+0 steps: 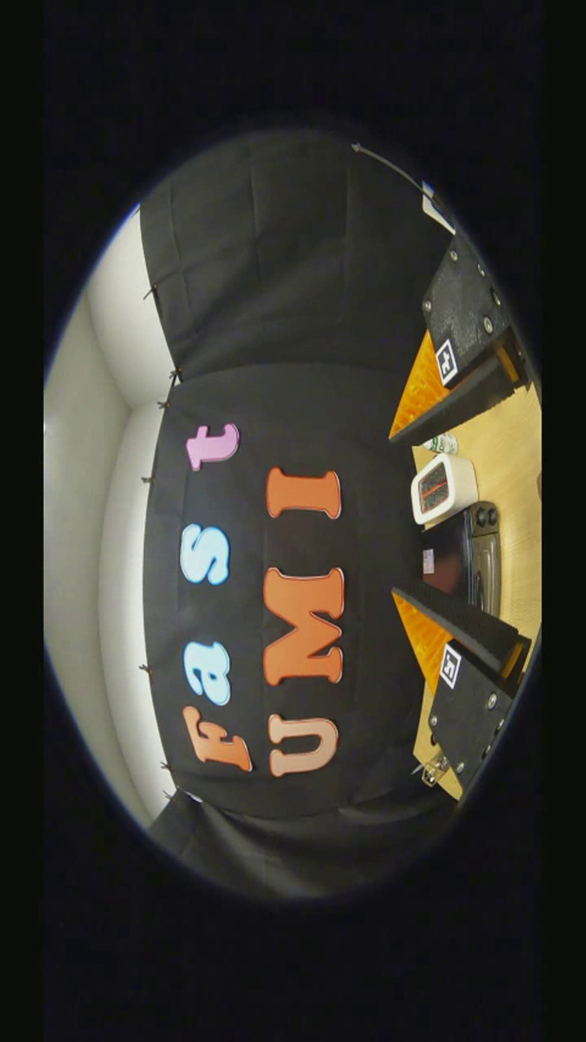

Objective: Open the toaster oven, put the food inside, and close the toaster oven door.

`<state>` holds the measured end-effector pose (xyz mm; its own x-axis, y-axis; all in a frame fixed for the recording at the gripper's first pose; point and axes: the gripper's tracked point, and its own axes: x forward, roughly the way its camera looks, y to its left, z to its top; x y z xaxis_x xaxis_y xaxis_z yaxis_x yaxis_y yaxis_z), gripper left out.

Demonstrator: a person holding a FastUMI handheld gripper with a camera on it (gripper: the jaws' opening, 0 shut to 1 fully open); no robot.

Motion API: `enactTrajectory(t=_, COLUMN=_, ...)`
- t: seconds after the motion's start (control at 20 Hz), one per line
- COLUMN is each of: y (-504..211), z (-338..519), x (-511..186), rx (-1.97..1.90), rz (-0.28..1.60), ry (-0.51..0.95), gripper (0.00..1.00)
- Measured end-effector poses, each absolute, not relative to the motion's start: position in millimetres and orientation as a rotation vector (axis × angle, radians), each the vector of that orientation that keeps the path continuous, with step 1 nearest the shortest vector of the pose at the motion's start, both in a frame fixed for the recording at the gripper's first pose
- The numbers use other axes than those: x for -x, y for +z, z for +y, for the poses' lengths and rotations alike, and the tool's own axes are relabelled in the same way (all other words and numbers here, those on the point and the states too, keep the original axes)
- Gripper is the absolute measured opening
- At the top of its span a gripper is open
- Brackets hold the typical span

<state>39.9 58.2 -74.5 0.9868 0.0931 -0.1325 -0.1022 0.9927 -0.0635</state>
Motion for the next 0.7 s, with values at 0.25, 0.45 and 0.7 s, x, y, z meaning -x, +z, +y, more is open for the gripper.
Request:
enactTrajectory(t=0.25, y=-116.3, z=106.8, x=-47.6, rx=0.048, rz=0.219, ry=0.201, gripper=0.99)
enactTrajectory(t=0.45, y=-157.9, z=138.9, x=-56.6, rx=0.061, rz=0.297, ry=0.251, gripper=0.99)
enactTrajectory(t=0.7, y=-222.8, z=174.2, x=-69.7, rx=0.059, rz=0.42, ry=0.325, gripper=0.99)
